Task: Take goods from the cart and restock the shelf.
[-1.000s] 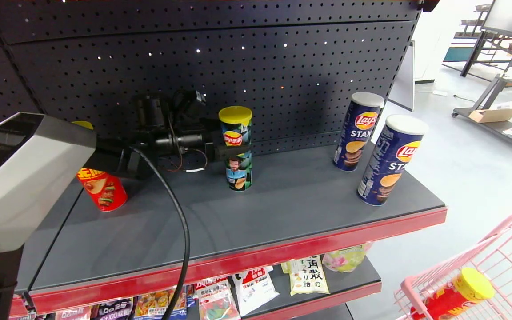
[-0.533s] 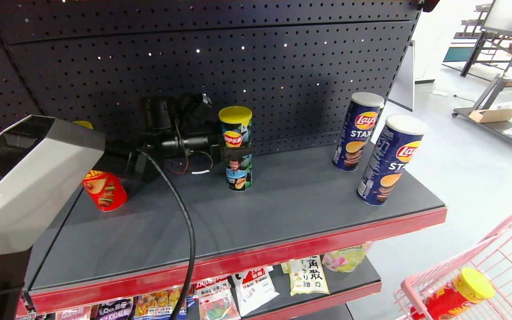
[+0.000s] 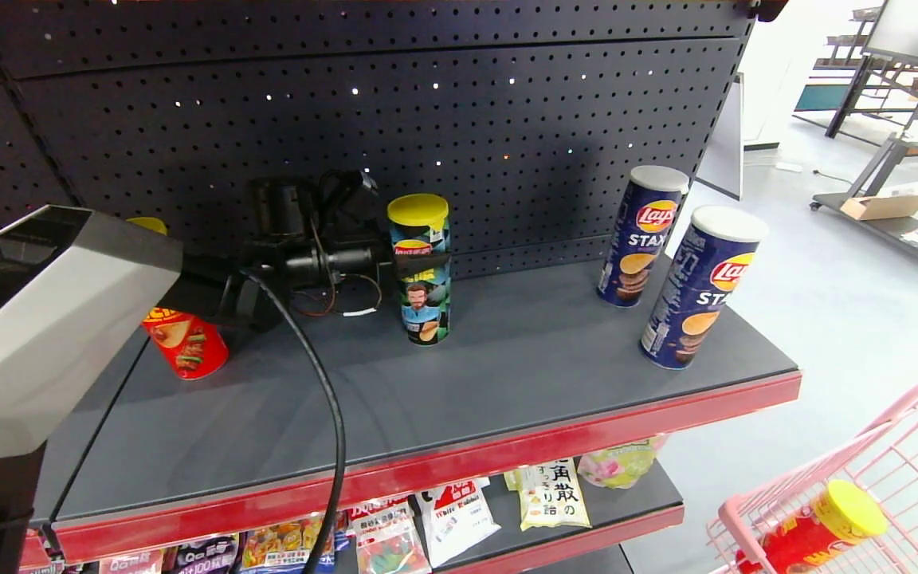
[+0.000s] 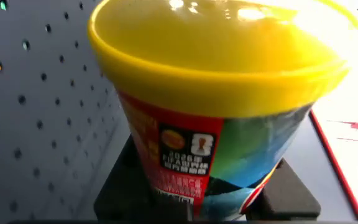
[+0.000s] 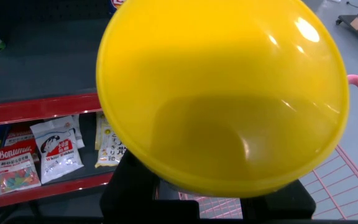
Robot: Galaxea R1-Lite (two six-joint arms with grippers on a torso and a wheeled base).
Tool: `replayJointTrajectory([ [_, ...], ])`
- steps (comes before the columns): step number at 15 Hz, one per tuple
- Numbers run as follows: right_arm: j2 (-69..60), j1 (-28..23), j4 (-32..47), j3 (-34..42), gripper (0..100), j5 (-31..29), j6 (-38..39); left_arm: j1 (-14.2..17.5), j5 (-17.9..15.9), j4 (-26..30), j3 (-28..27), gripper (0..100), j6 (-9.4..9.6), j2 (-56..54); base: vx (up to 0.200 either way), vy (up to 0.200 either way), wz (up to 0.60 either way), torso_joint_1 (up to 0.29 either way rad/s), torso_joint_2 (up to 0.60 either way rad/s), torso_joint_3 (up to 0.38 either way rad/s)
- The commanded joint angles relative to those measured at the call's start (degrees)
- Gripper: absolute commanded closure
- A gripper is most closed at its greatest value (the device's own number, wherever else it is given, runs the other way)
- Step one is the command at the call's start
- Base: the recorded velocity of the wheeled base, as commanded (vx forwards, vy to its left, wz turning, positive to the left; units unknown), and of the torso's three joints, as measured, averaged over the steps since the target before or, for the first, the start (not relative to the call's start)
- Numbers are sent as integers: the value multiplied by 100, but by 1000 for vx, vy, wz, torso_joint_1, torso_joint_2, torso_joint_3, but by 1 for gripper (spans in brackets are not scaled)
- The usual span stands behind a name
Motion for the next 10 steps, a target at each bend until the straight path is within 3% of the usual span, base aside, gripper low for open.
replayJointTrajectory([
  [1,-1,2,-1,4,100,-8,-1,-40,221,17,542,100,-16,-573,0,0,0,0,0,0],
  [3,-9,-69,-10,4,100,1,-1,-155,599,17,1149,100,-51,-1127,0,0,0,0,0,0],
  [7,-1,-69,-54,-5,100,19,-1,-366,1250,-53,1826,100,-227,-1759,0,0,0,0,0,0],
  [10,-1,-60,-63,-49,100,45,-1,-506,1302,-493,2335,100,-420,-1847,0,0,0,0,0,0],
])
